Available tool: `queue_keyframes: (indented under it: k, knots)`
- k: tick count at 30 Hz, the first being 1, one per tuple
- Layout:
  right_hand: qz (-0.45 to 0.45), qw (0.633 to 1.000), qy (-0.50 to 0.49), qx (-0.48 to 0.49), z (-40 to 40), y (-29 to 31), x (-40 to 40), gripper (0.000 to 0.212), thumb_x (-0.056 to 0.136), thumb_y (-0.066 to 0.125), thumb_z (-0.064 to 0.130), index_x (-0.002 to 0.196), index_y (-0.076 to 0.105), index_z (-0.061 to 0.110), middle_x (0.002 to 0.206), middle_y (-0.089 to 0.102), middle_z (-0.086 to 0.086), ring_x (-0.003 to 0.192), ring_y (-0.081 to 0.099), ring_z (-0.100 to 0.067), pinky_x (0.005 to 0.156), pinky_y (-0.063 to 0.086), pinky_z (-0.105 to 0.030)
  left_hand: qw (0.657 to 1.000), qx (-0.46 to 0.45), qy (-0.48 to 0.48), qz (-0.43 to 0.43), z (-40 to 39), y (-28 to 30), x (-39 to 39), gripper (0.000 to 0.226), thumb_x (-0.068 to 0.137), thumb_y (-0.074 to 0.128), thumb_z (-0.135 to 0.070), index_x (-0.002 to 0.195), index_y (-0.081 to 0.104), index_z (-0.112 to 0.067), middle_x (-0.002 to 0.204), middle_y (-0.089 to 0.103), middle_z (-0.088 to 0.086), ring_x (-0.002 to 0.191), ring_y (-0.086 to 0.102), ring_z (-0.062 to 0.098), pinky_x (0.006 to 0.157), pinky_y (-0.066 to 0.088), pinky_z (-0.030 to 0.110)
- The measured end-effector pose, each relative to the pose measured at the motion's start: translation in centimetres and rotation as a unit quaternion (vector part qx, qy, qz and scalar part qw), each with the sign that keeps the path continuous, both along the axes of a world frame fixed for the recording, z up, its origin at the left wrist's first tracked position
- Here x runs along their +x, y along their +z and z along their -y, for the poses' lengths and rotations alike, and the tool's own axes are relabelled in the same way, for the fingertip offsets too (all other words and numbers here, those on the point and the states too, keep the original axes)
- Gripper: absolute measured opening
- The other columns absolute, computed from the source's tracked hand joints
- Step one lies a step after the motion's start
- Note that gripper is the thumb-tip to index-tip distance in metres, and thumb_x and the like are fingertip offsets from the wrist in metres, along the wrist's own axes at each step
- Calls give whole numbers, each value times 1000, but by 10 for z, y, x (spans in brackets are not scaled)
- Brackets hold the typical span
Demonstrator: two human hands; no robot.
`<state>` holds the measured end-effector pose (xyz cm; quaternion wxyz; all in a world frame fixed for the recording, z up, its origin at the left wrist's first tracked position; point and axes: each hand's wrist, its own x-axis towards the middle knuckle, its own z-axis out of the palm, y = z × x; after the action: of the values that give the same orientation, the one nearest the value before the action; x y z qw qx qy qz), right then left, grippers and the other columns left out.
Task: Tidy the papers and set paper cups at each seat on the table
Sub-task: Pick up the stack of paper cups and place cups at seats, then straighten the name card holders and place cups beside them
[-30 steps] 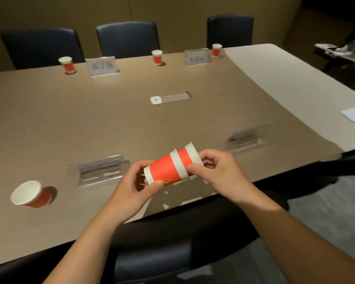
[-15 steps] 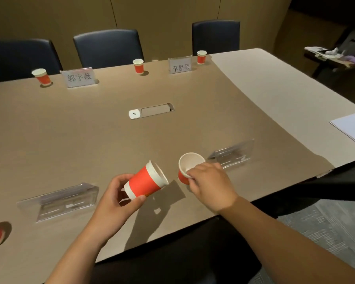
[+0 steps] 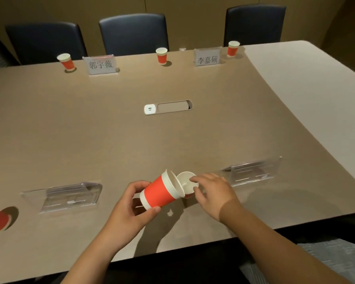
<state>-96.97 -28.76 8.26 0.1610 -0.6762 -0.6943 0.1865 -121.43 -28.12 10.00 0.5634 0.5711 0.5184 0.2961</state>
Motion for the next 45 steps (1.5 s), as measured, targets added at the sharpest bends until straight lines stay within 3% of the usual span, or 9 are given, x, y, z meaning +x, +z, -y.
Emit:
queue_keyframes:
  k: [3, 6, 11, 17, 21, 29, 36, 39, 45]
  knots:
    - [-293, 952, -87, 29, 19, 34, 24, 19, 94, 58, 14, 105, 73, 20, 106, 70, 4, 100, 64, -8, 88, 51, -28, 1000, 10, -9, -2, 2, 11, 32, 50, 80, 78, -2, 114, 57, -31, 111, 63, -17, 98, 69, 19, 77, 58, 28]
    - [-354, 934, -27, 35, 51, 68, 67, 18, 91, 63, 21, 106, 72, 24, 107, 69, 12, 103, 64, -5, 86, 51, -21, 999, 30, -35, -11, 15, 23, 92, 50, 80, 78, -4, 115, 57, -32, 111, 62, -19, 98, 69, 19, 78, 58, 30]
    - [-273, 961, 15, 46, 94, 86, 156, 24, 88, 68, 15, 110, 72, 23, 100, 75, 13, 94, 68, -1, 86, 53, -23, 997, 49, -67, 2, 50, 37, 201, 50, 80, 78, -4, 116, 56, -31, 115, 64, -13, 99, 70, 19, 74, 58, 29]
    - [-183, 981, -25, 66, 126, 87, 267, 14, 85, 70, 17, 97, 75, 22, 88, 76, 6, 81, 68, -8, 73, 49, -17, 991, 92, -90, -26, 87, 36, 316, 62, 75, 82, -17, 126, 51, -36, 122, 61, -22, 117, 60, 6, 99, 48, 29]
    - [-47, 996, -55, 58, 133, 86, 333, 14, 87, 63, 28, 98, 72, 26, 95, 76, 5, 89, 68, -20, 77, 54, -36, 985, 99, -103, -97, 102, 39, 358, 65, 79, 80, -20, 133, 47, -34, 130, 52, -20, 121, 52, 0, 101, 44, 27]
    - [290, 954, -20, -73, 103, 58, 396, 28, 97, 47, 16, 119, 64, 18, 113, 67, -8, 103, 61, -32, 89, 41, -37, 978, 120, -92, -146, 71, 32, 399, 31, 82, 76, -13, 98, 63, -35, 96, 68, -5, 90, 63, 3, 82, 52, 28]
    - [297, 948, -30, -112, 50, 12, 420, 33, 90, 47, 6, 119, 62, 14, 112, 65, -9, 108, 56, -32, 93, 36, -38, 953, 171, -143, -204, 12, 15, 405, 19, 82, 75, -9, 92, 69, -24, 86, 67, -7, 89, 61, 6, 72, 48, 10]
    - [293, 943, -16, -155, 33, -5, 418, 33, 94, 44, 11, 122, 60, 13, 118, 64, -11, 112, 55, -32, 96, 35, -38, 927, 212, -185, -247, -15, 5, 402, 29, 80, 76, -13, 90, 63, -36, 87, 63, -13, 87, 60, 1, 74, 44, 7]
    - [203, 973, -34, -108, 8, -11, 420, 42, 93, 55, 38, 132, 53, 25, 133, 55, -1, 125, 46, -23, 101, 36, -35, 883, 260, -206, -333, -63, -8, 399, 32, 82, 72, -30, 112, 61, -34, 108, 59, -12, 103, 56, 10, 91, 47, 28]
